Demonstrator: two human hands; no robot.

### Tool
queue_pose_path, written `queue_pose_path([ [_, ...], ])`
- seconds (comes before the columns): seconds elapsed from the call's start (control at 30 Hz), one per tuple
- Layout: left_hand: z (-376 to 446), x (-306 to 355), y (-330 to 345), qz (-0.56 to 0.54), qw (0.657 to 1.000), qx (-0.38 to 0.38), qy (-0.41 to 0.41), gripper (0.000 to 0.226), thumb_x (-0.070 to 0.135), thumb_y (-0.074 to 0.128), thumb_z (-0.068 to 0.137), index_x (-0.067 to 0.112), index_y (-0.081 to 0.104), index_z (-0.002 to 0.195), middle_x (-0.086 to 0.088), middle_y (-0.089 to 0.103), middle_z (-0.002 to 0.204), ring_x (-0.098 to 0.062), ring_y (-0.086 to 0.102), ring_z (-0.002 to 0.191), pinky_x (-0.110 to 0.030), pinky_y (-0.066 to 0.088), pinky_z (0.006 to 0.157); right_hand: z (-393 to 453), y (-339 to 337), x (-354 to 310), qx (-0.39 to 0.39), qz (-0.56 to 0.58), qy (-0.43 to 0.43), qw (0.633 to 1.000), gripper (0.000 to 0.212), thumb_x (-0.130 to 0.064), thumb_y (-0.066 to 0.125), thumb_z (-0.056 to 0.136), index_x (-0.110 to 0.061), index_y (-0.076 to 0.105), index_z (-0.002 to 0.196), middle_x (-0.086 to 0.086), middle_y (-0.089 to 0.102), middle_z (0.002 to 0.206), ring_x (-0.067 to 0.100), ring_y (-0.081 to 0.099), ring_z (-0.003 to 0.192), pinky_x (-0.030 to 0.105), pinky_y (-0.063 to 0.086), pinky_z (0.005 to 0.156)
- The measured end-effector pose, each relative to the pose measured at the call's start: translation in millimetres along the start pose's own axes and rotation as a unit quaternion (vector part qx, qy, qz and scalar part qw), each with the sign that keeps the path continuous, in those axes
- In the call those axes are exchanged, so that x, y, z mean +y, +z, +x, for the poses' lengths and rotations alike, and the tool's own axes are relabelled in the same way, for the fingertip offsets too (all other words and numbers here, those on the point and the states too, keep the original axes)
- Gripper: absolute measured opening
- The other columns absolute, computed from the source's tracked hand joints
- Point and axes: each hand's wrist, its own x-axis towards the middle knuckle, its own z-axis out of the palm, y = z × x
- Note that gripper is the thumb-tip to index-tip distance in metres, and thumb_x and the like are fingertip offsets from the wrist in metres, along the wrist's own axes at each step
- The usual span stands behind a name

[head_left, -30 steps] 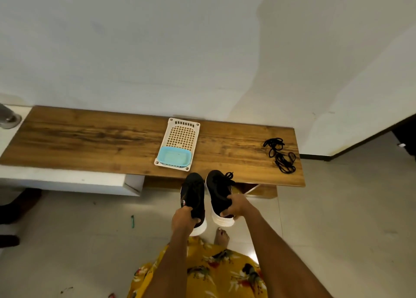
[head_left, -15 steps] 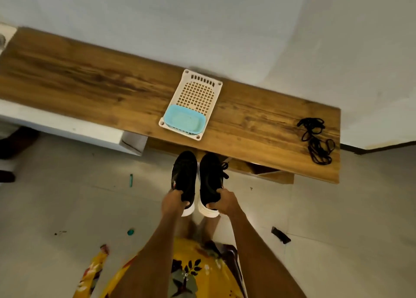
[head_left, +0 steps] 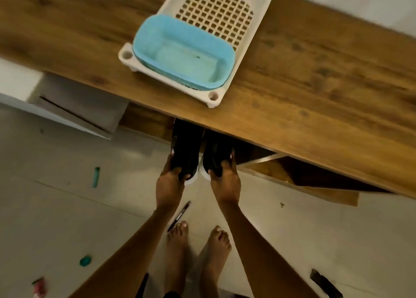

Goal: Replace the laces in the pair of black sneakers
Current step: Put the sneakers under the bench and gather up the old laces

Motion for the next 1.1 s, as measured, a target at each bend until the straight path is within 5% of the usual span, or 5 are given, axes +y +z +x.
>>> queue_pose_path([
  [0.17,60,-9,34,0.007,1.000,0.013,0.019,0.010,0.009,0.069,0.081,0.002,0.070,0.087,-0.014,0.054,0.134,-0.032,0.067,0.085,-0.023,0.043,0.064,55,18,14,0.044,-0.020,0.000,0.999,0.040,-0.024,0.055,0.094,-0.010,0.049,0.130,0.015,0.041,0.140,0.035,0.055,0.114,0.038,0.048,0.086],
  [0.4,102,-13,46,0.053,0.997,0.007,0.054,0.018,0.015,0.060,0.089,0.004,0.068,0.102,-0.017,0.068,0.099,-0.032,0.063,0.091,-0.025,0.041,0.069,74,29,40,0.071,0.029,-0.001,0.997,0.041,-0.021,0.063,0.090,-0.008,0.055,0.129,0.019,0.063,0.117,0.036,0.059,0.111,0.037,0.048,0.088],
  [0.83,110,-17,48,0.062,0.995,-0.060,0.058,0.030,0.025,0.062,0.089,0.004,0.063,0.109,-0.018,0.062,0.119,-0.034,0.061,0.100,-0.037,0.050,0.081,88,31,42,0.036,0.007,0.016,0.999,0.044,-0.019,0.056,0.094,-0.012,0.047,0.137,0.015,0.060,0.127,0.032,0.055,0.120,0.039,0.047,0.095],
  [1.0,99,-22,43,0.033,0.992,-0.060,0.104,0.050,0.025,0.060,0.090,0.011,0.045,0.136,-0.018,0.034,0.148,-0.037,0.044,0.128,-0.048,0.048,0.095,71,24,44,0.050,0.026,-0.046,0.997,0.052,-0.007,0.061,0.089,-0.014,0.045,0.139,0.014,0.039,0.146,0.032,0.048,0.127,0.038,0.047,0.097],
  [1.1,66,-15,30,-0.025,0.994,-0.031,0.106,0.058,0.030,0.051,0.093,0.006,0.033,0.143,-0.022,0.023,0.151,-0.039,0.045,0.127,-0.042,0.050,0.089,34,17,34,0.074,0.058,-0.055,0.994,0.053,-0.004,0.058,0.089,-0.013,0.043,0.139,0.015,0.028,0.150,0.032,0.042,0.131,0.038,0.049,0.096],
])
